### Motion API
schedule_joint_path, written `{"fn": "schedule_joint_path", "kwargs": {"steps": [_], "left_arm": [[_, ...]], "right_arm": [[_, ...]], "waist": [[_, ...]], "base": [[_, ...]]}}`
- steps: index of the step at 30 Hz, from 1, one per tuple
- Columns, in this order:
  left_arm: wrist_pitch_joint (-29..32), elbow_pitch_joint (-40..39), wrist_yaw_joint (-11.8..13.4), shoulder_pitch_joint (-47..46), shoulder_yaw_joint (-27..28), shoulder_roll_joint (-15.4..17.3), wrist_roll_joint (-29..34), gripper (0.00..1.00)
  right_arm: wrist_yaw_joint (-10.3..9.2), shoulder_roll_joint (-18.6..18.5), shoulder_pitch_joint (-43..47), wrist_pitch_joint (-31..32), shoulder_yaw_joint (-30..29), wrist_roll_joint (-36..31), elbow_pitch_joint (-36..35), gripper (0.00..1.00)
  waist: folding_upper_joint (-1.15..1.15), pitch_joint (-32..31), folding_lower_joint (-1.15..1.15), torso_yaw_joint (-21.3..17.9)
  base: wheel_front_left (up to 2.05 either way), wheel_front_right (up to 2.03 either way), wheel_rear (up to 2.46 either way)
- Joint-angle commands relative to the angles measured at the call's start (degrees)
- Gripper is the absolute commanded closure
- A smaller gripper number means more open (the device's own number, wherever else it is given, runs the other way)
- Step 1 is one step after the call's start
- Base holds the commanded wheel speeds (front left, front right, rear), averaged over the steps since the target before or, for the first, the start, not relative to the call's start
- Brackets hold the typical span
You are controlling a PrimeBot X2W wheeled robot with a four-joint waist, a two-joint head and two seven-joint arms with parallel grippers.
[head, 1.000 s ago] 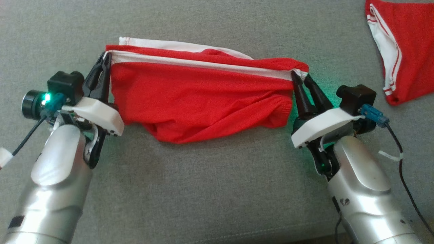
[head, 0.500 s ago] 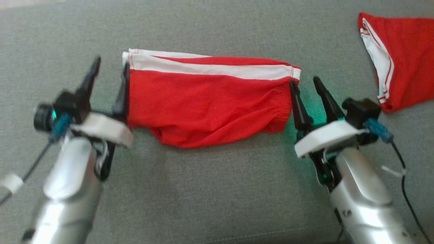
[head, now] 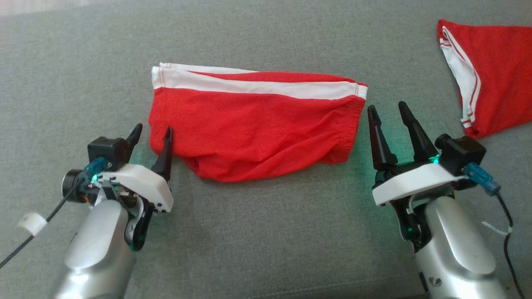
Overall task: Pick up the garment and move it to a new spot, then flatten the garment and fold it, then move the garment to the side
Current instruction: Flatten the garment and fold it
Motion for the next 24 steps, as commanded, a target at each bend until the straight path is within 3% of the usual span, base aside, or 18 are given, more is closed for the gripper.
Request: {"fn": "schedule_joint_path", "kwargs": {"steps": [1,12,13,14,15,16,17,18,24], "left_arm": [[0.65,-1.81,0.29,-2.18,1.9,1.49,-0.64,0.0],[10.92,-3.64,-1.78,-3.03,0.89,1.41,-5.38,0.0],[11.4,-3.93,-1.86,-3.04,0.68,1.38,-5.54,0.08],[11.79,-4.14,-1.95,-3.07,0.52,1.36,-5.72,0.24],[12.09,-4.34,-2.0,-3.13,0.43,1.29,-5.92,0.55],[12.28,-4.56,-2.0,-3.2,0.37,1.17,-6.06,0.71],[12.15,-4.88,-2.0,-3.3,0.36,1.09,-6.15,0.93],[11.76,-5.12,-1.96,-3.41,0.5,1.06,-6.26,1.0],[9.22,-6.89,-1.67,-2.3,1.23,0.75,-7.13,1.0]], "right_arm": [[0.21,0.09,0.0,0.23,0.92,-0.34,-2.36,0.0],[0.21,0.09,1.98,2.27,-1.19,-0.87,-8.38,0.0],[0.21,0.09,2.04,2.34,-1.23,-0.86,-8.6,0.0],[0.21,0.09,2.08,2.38,-1.22,-0.82,-8.81,0.0],[0.21,0.09,2.1,2.39,-1.18,-0.75,-9.02,0.0],[0.21,0.09,2.11,2.39,-1.13,-0.69,-9.17,0.0],[0.21,0.09,2.11,2.36,-1.06,-0.6,-9.28,0.0],[0.21,0.09,2.11,2.33,-1.03,-0.53,-9.37,0.0],[0.21,0.09,2.82,2.03,-1.96,-0.69,-9.27,0.0]], "waist": [[0.0,0.58,0.0,-0.46],[0.0,1.9,0.0,-2.15],[0.0,1.95,0.0,-2.24],[0.0,2.0,0.0,-2.33],[0.0,2.06,0.0,-2.42],[0.0,2.09,0.0,-2.5],[0.0,2.1,0.0,-2.57],[0.0,2.1,0.0,-2.62],[0.0,0.74,0.0,-1.99]], "base": [[0.0,0.0,0.0],[0.0,0.0,0.0],[0.0,0.0,0.0],[0.0,0.0,0.0],[0.0,0.0,0.0],[0.0,0.0,0.0],[0.0,0.0,0.0],[0.0,0.0,0.0],[0.0,0.0,0.0]]}}
